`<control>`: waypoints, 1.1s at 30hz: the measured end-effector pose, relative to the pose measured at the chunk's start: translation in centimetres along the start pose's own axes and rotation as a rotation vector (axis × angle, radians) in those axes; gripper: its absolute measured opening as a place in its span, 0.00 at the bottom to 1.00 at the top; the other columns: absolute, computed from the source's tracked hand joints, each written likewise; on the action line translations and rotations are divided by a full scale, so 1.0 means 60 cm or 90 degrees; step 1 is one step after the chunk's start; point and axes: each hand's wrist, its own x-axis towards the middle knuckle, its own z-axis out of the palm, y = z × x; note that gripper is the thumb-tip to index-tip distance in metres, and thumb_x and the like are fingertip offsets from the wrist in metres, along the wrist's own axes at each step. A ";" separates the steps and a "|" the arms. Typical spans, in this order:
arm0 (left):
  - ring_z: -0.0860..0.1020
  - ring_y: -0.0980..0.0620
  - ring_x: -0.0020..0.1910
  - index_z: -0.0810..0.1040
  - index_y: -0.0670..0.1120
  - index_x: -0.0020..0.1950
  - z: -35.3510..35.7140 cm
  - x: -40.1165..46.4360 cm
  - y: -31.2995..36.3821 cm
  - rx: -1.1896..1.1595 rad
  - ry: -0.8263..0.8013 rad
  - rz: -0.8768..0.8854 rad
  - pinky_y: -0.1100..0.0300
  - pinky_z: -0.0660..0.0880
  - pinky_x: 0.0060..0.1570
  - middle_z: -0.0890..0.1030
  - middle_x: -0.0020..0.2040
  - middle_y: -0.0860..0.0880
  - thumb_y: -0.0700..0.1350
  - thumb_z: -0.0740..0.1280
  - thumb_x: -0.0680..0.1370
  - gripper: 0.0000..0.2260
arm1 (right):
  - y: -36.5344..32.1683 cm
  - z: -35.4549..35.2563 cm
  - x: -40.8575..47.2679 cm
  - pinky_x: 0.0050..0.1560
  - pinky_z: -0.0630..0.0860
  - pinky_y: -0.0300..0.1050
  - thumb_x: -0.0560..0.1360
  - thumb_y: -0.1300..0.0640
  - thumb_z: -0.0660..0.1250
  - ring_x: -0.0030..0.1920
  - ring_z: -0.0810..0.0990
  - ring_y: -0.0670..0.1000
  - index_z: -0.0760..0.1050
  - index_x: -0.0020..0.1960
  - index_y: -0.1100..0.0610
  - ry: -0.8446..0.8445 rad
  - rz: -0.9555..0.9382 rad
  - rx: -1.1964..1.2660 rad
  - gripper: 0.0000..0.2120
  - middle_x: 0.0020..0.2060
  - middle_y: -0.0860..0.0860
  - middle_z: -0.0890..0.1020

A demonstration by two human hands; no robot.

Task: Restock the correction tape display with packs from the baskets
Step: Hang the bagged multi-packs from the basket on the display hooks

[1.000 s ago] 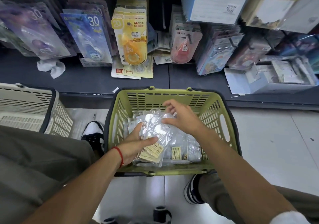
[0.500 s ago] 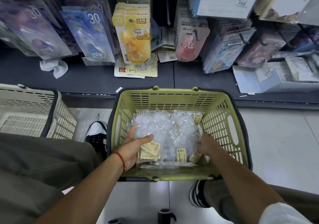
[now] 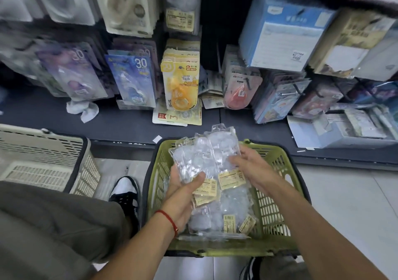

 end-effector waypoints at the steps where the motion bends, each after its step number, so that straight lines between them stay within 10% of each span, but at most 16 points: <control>1: 0.84 0.39 0.62 0.58 0.70 0.79 0.000 -0.006 0.010 0.004 -0.005 0.031 0.35 0.81 0.59 0.76 0.74 0.46 0.42 0.81 0.69 0.49 | -0.022 0.011 0.001 0.57 0.85 0.58 0.82 0.59 0.69 0.51 0.89 0.53 0.80 0.61 0.50 0.015 -0.025 -0.032 0.09 0.51 0.49 0.89; 8: 0.86 0.40 0.59 0.69 0.58 0.71 0.018 -0.053 0.122 0.060 -0.026 0.219 0.45 0.86 0.48 0.86 0.63 0.47 0.30 0.77 0.73 0.36 | -0.173 0.052 0.006 0.38 0.85 0.50 0.80 0.65 0.71 0.42 0.87 0.56 0.82 0.61 0.58 -0.063 -0.132 -0.057 0.10 0.49 0.59 0.89; 13: 0.87 0.40 0.55 0.69 0.56 0.72 0.044 -0.083 0.268 0.105 -0.011 0.348 0.40 0.85 0.48 0.86 0.62 0.47 0.39 0.75 0.77 0.28 | -0.304 0.067 0.012 0.51 0.86 0.60 0.81 0.60 0.71 0.49 0.89 0.59 0.79 0.60 0.52 -0.042 -0.285 -0.133 0.09 0.49 0.55 0.89; 18: 0.84 0.66 0.53 0.70 0.70 0.59 0.069 -0.104 0.418 0.271 0.035 0.542 0.68 0.81 0.47 0.83 0.51 0.73 0.41 0.77 0.77 0.27 | -0.399 0.055 0.008 0.35 0.75 0.37 0.80 0.53 0.69 0.31 0.78 0.37 0.75 0.44 0.35 0.092 -0.446 -0.175 0.12 0.29 0.35 0.79; 24: 0.73 0.64 0.69 0.58 0.62 0.79 0.068 -0.113 0.491 0.430 0.188 0.704 0.59 0.69 0.71 0.71 0.73 0.62 0.50 0.77 0.77 0.37 | -0.460 0.047 0.014 0.58 0.80 0.65 0.83 0.54 0.67 0.45 0.84 0.51 0.76 0.55 0.49 0.121 -0.492 -0.166 0.02 0.38 0.43 0.84; 33: 0.75 0.57 0.70 0.60 0.66 0.77 0.061 -0.113 0.497 0.344 0.217 0.734 0.44 0.72 0.73 0.73 0.71 0.62 0.50 0.78 0.76 0.37 | -0.475 0.057 0.032 0.48 0.83 0.47 0.83 0.54 0.67 0.45 0.88 0.47 0.77 0.57 0.49 0.098 -0.483 -0.154 0.04 0.44 0.45 0.89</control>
